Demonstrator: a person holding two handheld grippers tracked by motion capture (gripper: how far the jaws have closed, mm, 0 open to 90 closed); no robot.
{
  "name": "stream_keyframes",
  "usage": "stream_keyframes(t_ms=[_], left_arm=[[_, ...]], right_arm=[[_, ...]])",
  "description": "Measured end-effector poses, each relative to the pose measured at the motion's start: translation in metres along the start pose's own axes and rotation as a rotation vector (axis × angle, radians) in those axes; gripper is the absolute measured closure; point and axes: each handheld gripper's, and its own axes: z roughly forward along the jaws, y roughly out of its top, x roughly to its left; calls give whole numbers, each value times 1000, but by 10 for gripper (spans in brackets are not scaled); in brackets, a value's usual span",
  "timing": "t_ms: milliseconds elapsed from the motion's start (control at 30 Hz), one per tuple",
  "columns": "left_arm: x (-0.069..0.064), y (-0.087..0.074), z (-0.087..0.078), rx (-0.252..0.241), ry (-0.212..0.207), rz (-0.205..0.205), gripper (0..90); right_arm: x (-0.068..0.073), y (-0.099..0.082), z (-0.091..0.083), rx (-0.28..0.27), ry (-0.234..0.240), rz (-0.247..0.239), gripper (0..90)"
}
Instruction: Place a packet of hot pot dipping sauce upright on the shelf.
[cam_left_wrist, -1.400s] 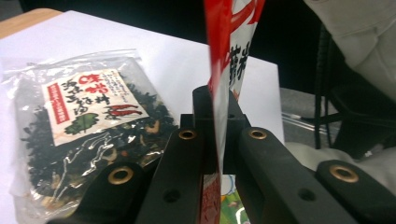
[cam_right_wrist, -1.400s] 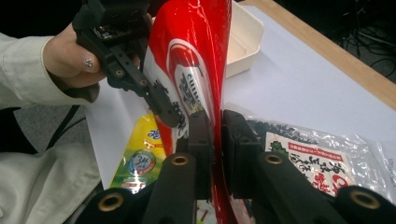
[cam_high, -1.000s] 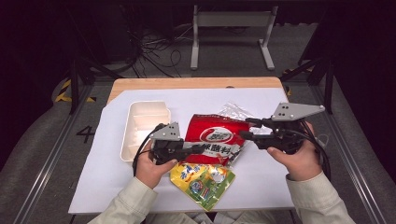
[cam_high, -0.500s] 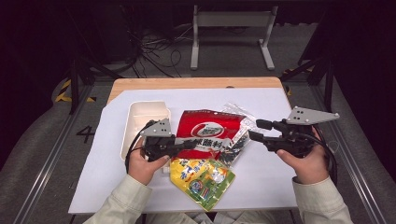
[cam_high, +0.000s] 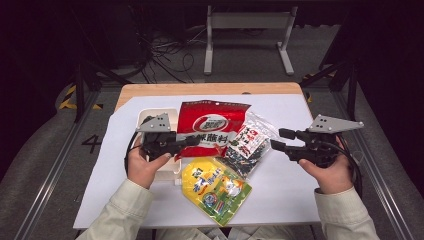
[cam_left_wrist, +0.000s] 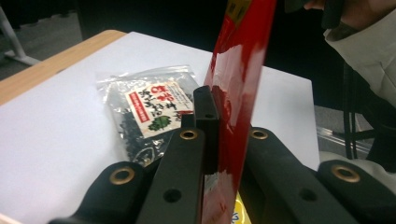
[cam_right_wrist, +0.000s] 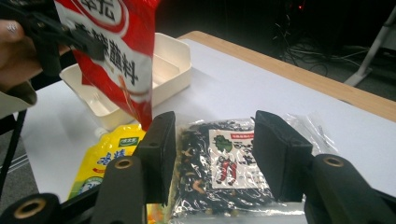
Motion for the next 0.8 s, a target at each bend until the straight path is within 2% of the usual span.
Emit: stream_keyframes(t_ms=[267,400,500,567,800], left_arm=[[17,9,-10,14,47,1,900],[25,11,-16,7,63,3,900],[34,11,-21,-21,73,-10,900],[39,12,-23,-20,84,1,900],[51,10,-28,-31,101,-8,900]], right_arm=[[-3,-6,3,36,-35,-1,492],[-5,-8,2,39,-41,6,492],[-4,-10,0,45,-46,7,492],[-3,-10,-1,44,-47,4,492],[-1,-14,-6,54,-72,-1,501]])
